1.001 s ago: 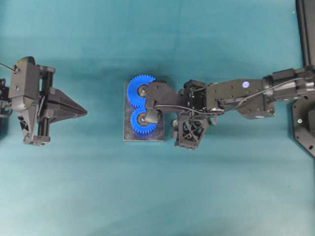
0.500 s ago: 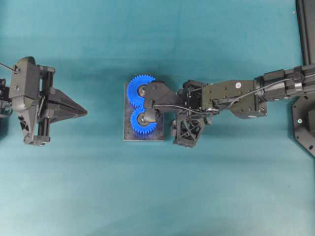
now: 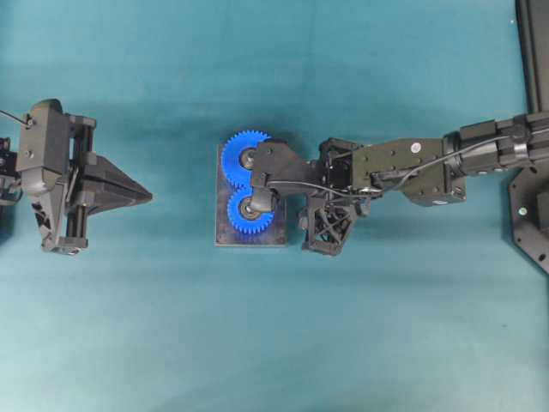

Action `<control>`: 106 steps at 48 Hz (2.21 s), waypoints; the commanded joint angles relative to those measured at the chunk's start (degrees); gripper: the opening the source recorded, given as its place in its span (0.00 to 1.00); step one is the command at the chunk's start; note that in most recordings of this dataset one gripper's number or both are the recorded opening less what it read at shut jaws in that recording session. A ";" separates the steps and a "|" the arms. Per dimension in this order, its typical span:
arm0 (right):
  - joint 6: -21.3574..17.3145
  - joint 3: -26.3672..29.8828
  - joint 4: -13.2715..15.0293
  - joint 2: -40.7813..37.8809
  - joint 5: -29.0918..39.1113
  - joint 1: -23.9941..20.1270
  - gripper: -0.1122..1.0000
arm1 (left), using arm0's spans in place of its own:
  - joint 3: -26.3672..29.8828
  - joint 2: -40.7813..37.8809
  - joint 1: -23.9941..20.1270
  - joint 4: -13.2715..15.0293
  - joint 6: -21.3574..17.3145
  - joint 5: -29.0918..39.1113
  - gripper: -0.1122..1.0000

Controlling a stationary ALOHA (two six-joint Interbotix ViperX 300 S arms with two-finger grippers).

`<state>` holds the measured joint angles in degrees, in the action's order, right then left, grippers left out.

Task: Insert the washer onto the shaft.
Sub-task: 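Lower the right gripper and pinch the lower silver washer, then carry the washer left and lower it onto the lower gear's shaft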

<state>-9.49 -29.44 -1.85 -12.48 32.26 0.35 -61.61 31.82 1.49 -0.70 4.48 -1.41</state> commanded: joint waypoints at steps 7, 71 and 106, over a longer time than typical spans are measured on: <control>-0.35 0.35 -0.18 1.67 0.79 -1.32 0.46 | 0.79 0.26 0.09 -0.18 0.09 -0.35 0.10; 7.47 26.19 2.20 -2.64 19.42 -1.32 0.37 | 0.97 0.44 0.09 -0.18 0.09 -0.53 0.10; 6.86 26.46 2.20 -4.31 20.92 -1.32 0.37 | 0.88 0.44 0.09 -0.09 0.09 -0.53 0.10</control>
<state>-2.64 -3.78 0.26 -18.02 53.00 -0.97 -61.61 31.90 1.49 -0.70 4.48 -1.49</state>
